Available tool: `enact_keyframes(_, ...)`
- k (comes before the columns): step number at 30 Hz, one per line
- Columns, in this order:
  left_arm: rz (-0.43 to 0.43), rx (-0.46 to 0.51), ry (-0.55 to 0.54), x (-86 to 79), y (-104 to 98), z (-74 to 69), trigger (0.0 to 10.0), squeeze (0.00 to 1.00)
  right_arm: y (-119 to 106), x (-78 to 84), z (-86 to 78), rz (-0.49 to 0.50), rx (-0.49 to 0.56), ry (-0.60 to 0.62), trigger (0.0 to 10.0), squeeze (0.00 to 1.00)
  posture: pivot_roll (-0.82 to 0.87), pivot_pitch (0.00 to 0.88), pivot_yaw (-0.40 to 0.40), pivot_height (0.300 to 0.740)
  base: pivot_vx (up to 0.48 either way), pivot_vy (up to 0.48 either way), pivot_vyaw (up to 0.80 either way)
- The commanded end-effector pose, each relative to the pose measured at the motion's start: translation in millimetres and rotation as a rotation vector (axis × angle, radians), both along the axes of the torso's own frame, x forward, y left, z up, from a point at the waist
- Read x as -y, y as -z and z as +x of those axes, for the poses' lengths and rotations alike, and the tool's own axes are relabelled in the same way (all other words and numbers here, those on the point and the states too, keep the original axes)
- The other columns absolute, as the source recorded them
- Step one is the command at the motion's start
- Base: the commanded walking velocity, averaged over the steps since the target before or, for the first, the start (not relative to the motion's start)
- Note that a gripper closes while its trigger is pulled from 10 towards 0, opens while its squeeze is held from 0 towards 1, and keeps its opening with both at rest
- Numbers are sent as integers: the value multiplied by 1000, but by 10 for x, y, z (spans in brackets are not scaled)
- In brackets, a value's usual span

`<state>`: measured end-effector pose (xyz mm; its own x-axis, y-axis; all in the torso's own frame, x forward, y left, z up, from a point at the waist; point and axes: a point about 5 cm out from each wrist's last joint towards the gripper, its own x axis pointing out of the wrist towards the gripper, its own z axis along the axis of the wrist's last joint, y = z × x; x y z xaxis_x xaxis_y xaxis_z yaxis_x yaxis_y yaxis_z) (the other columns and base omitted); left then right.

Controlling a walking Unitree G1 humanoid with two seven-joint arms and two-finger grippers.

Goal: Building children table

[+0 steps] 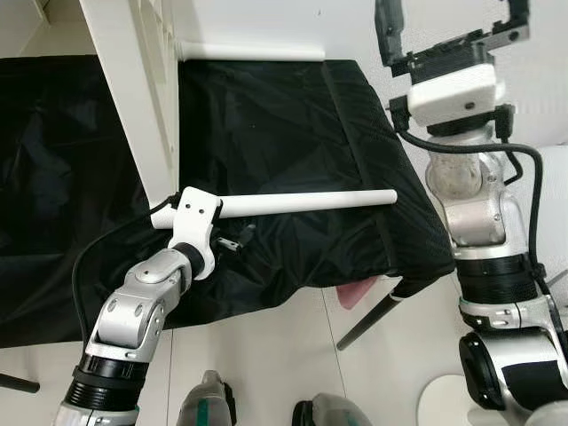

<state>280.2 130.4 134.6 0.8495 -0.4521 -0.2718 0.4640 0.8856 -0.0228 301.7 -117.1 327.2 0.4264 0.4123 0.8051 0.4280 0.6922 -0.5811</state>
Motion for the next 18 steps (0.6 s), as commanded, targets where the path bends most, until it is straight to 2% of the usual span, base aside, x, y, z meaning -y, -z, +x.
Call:
enact_keyframes(1,17,7,-23,-8,-6,27,10000,0,-59,-17,9,-10,-5,-14,10000,0,-14,36,-18,740,0,0,0)
enact_keyframes(5,17,18,-30,-22,-28,46,10000,0,-127,-77,113,-69,-68,-32,10000,0,-19,35,-22,740,0,0,0)
enact_keyframes(13,11,31,-51,-39,-52,81,10000,0,-192,-111,223,-146,-112,-32,10000,0,-25,31,-29,740,0,0,0)
enact_keyframes(18,8,37,-53,-28,-60,92,10000,0,-153,-133,309,-217,-184,-32,10000,0,-27,30,-39,740,0,0,0)
